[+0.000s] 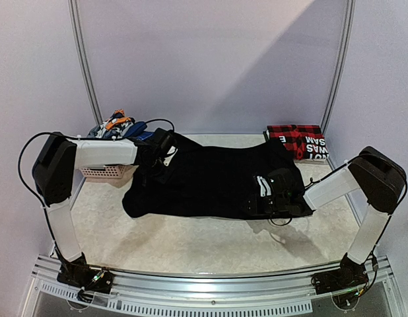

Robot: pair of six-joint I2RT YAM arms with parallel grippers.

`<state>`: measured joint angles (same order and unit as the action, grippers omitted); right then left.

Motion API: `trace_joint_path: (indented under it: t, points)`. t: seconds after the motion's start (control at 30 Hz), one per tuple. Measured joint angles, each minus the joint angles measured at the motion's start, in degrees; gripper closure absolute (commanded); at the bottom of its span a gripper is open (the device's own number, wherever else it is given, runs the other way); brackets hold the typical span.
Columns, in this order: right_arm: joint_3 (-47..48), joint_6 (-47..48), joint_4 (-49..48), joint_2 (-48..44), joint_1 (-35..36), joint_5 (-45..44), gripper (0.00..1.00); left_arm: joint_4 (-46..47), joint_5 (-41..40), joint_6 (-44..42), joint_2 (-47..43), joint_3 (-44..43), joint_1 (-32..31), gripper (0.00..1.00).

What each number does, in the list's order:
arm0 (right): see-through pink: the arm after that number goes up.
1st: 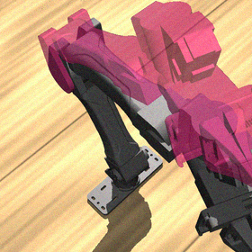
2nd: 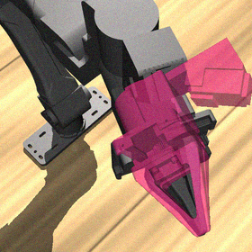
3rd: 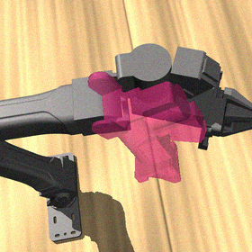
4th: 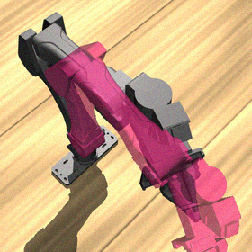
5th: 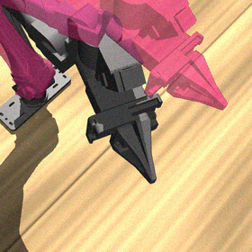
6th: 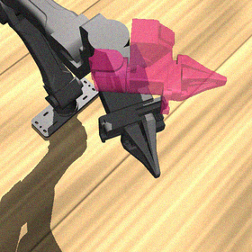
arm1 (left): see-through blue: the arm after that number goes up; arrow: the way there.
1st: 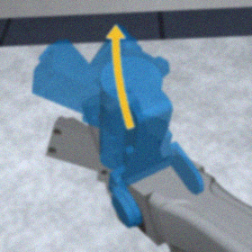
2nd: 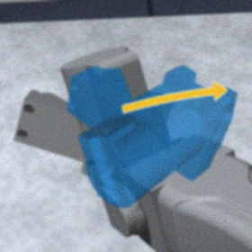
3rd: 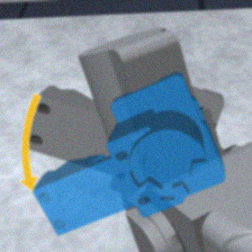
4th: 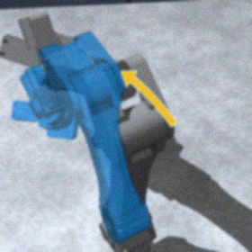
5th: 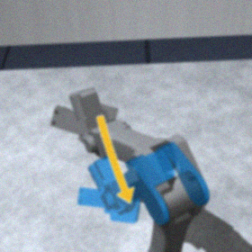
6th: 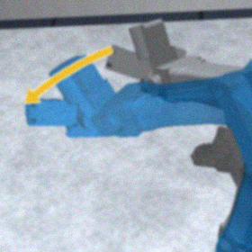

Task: Fold and stack the mixed laundry pile
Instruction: Adjust the 1/3-folded T-shirt at the center of the board.

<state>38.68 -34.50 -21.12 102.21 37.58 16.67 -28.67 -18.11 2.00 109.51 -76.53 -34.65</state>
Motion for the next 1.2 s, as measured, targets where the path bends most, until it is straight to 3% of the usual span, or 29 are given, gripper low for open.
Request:
trace_joint_path:
  t: [0.23,0.57,0.67,0.77,0.87,1.2]
  points:
    - [0.0,0.0,0.13,-0.04,0.24,-0.2,0.72,1.27,4.92,-2.19,0.0,1.51,-0.52,0.48]
    - [0.0,0.0,0.17,-0.04,0.28,-0.35,0.72,3.02,7.56,-5.55,4.28,-1.55,-2.82,0.48]
    - [0.0,0.0,0.2,-0.04,0.28,-0.39,0.72,3.08,7.37,-5.92,6.58,-2.64,-2.82,0.55]
    - [0.0,0.0,0.22,-0.04,0.28,-0.44,0.72,3.28,6.56,-6.69,8.41,-3.32,-2.82,0.81]
    - [0.0,0.0,0.22,-0.04,0.28,-0.44,0.72,3.91,4.98,-6.78,9.25,-3.41,-2.8,0.97]
    - [0.0,0.02,0.61,-0.17,0.31,-0.55,0.73,6.27,-0.37,-6.47,9.01,-3.58,-0.96,1.0]
